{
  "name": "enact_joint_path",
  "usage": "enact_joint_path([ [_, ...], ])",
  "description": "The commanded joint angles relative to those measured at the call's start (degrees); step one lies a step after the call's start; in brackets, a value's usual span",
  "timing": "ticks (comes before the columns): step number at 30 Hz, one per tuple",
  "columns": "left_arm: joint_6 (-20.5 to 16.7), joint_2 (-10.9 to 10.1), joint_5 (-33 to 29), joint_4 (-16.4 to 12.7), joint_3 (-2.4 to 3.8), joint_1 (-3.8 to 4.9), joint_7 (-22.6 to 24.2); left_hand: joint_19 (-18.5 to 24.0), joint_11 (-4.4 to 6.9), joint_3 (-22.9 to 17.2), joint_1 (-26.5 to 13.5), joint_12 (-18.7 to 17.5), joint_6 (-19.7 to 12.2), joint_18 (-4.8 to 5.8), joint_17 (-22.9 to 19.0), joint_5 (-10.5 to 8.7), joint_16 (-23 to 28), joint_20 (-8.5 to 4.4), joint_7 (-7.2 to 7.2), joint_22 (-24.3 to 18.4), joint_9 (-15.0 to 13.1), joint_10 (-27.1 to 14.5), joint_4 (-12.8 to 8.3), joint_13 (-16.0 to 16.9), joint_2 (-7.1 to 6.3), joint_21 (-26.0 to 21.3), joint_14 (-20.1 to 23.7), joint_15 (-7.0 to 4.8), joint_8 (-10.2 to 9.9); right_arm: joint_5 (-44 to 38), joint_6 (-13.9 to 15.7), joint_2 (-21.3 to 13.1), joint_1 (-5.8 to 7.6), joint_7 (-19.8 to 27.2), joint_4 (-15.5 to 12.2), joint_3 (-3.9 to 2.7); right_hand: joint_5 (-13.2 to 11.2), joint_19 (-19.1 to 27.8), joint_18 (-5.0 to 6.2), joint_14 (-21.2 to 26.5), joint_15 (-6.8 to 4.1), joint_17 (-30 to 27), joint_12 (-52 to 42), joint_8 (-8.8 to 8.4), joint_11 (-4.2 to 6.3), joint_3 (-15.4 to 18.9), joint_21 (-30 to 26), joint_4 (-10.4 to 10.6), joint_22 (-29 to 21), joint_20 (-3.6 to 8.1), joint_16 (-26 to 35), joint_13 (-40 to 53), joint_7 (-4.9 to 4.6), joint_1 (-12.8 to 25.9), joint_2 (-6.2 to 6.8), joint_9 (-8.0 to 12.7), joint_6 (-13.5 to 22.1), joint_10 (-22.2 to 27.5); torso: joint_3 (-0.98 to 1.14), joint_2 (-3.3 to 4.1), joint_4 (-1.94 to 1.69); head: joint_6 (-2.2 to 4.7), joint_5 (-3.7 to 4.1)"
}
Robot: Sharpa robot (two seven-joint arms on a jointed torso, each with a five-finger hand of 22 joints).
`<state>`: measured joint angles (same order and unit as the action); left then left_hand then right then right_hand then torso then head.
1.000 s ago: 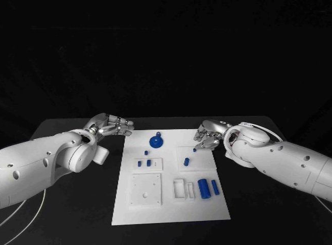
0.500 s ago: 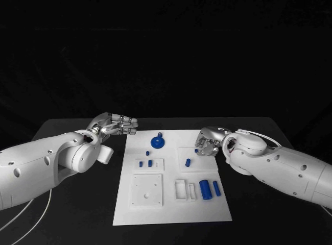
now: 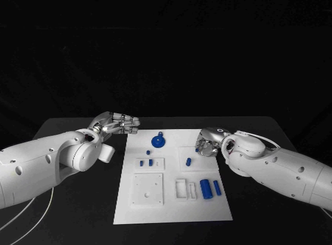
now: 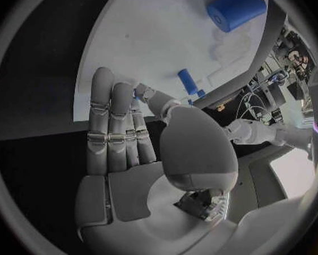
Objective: Assemble the parts on the task board
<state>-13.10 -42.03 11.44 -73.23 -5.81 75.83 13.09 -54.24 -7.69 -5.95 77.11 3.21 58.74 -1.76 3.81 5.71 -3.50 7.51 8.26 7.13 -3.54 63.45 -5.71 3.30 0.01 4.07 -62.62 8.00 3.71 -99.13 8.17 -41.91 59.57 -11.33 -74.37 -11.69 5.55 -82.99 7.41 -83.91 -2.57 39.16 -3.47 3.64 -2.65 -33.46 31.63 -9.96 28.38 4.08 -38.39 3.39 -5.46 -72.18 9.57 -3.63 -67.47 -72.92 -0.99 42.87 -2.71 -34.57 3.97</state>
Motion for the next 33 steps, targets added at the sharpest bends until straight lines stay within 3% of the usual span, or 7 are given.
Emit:
enact_joint_path([
  [1,1.24,0.13,-0.63,-0.06,0.06,0.08,0.47,-0.53,0.01,2.78,1.06,0.28,-0.24,-0.62,-0.02,-0.35,0.11,0.01,0.19,-0.84,-0.09,-0.31,0.41,0.06,1.27,0.16,0.31,0.06,0.05,-0.83,0.64,0.25,-0.24,0.09,0.13,0.20,-0.17,0.36,0.63,-0.11,-0.40,0.07,0.13,-0.04,-0.01,-0.38,0.38,0.02,0.30,0.08,-0.24,0.06,-0.06,-0.06,-0.49,-0.08,-0.52,-0.49,0.02,-0.01,-0.03,-0.11,-0.08],
  [7,1.52,0.18,-0.63,0.05,0.06,0.08,0.37,-0.97,-0.16,5.24,1.59,0.19,-0.23,-0.65,0.04,-0.69,0.00,-0.10,0.04,-2.49,-0.03,-0.42,0.28,0.06,2.27,0.38,-0.06,0.09,-0.05,-0.75,0.76,0.56,-0.33,0.17,0.28,0.55,-1.34,0.82,0.62,0.11,-0.36,-0.13,0.14,-0.06,-0.04,-0.39,0.58,0.42,1.99,0.03,-0.89,0.06,-0.06,0.05,-0.61,-0.07,-0.41,-0.33,0.00,-0.04,-0.04,0.05,-0.31],
  [24,1.82,0.36,-0.55,0.27,0.06,0.08,0.16,-1.23,-0.32,5.93,1.70,0.19,0.07,-0.77,0.02,-1.24,0.02,-0.08,-0.04,-2.71,-0.03,-0.92,0.21,0.07,2.30,0.48,0.12,0.17,-0.07,-0.82,0.65,1.04,-0.38,-0.15,0.17,0.92,-1.91,0.38,0.71,0.26,-0.30,-0.40,0.12,-0.05,-0.10,0.19,-0.30,0.90,3.96,-0.04,-2.04,0.07,-0.13,-0.30,-0.41,-0.08,-0.12,-0.20,-0.03,-0.03,0.02,-0.31,-0.35],
  [33,1.86,0.38,-0.49,0.26,0.06,0.08,-0.04,-1.35,-0.40,6.19,1.70,0.20,0.02,-0.84,0.07,-1.23,-0.02,-0.09,0.00,-2.74,-0.03,-1.15,0.19,0.07,2.43,0.53,-0.16,0.11,-0.08,-2.20,0.32,1.28,-0.51,-0.67,0.07,1.08,0.09,0.14,0.43,0.00,-1.09,-0.18,0.09,0.02,1.04,-0.32,0.81,-0.61,6.18,0.72,-3.16,0.17,0.60,-1.43,-2.32,-0.23,-3.81,-3.69,-0.01,-0.04,0.00,-0.33,-0.33],
])
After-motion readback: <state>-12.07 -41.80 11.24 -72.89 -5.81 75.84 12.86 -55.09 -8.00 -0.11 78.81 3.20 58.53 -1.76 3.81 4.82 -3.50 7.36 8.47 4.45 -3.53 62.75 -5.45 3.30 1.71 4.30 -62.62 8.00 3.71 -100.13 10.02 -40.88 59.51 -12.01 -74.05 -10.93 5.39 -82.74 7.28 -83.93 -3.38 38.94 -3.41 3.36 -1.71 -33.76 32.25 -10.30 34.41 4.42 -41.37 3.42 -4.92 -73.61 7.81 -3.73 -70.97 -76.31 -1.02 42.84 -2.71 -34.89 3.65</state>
